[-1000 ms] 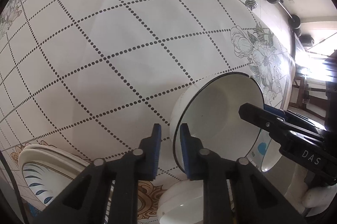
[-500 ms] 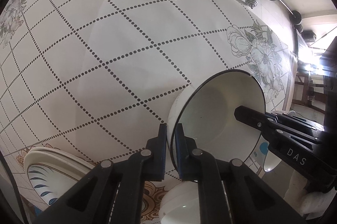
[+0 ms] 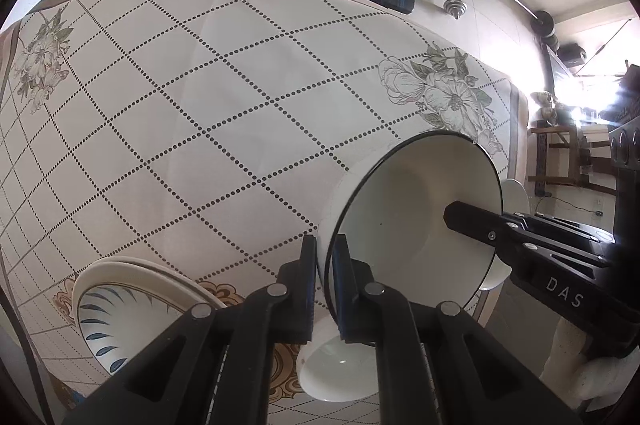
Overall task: Organize plates and bowls
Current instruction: 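Carry the black-rimmed bowl and lower it into the plain white bowl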
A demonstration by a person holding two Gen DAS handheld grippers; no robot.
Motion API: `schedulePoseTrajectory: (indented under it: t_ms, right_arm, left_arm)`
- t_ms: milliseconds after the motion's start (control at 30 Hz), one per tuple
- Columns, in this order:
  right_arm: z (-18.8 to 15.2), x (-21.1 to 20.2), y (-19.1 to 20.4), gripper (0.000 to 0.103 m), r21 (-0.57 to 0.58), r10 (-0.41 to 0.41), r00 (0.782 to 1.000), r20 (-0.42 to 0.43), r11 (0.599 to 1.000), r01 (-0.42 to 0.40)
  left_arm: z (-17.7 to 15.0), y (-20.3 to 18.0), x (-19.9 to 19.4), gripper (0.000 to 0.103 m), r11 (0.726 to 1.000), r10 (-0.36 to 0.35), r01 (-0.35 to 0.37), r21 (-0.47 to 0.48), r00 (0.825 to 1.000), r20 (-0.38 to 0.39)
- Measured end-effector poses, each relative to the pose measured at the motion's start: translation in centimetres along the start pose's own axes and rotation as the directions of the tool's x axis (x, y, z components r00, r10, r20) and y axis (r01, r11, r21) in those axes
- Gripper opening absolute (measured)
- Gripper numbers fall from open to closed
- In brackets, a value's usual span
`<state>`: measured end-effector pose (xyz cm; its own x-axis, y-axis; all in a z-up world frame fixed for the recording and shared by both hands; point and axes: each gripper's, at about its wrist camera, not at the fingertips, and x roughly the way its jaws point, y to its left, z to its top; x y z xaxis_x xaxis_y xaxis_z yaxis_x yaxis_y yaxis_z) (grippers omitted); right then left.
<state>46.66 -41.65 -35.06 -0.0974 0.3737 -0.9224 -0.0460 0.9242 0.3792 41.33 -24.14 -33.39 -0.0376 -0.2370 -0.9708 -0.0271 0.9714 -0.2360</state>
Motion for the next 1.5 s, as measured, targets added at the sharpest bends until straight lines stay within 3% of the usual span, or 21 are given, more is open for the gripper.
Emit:
schedulePoseTrajectory:
  t_ms: [400,733,933,1500]
  right_arm:
    - [-6.9,-2.9,0.1,0.008,0.045,-0.006,0.999,0.035,0.999,0.004]
    - [-11.9,-1.3,0.0,0.008,0.080,0.002,1.000,-0.005,0.997,-0.002]
    - [-13.6,0.8,0.0,0.008,0.083,-0.015,0.999,-0.042,0.996,0.018]
    - [-15.3,4.6,-0.4,0.008,0.110,-0.008,0.991,-0.132,0.994,0.022]
  left_arm:
    - [-4.4,-1.7,-1.2,0.006,0.998,-0.012,0.013,0.065,1.000,-0.016]
    - [-8.2,-1.2,0.1,0.006,0.996,0.007,0.001,0.085,0.996,-0.091]
    - [-9.2,-0.8,1.9,0.006,0.996,0.029,-0.017,0.084,0.989,-0.145]
    - [-10.5,-1.4,4.3,0.006,0.987,0.114,-0.091,0.134,0.978,-0.177]
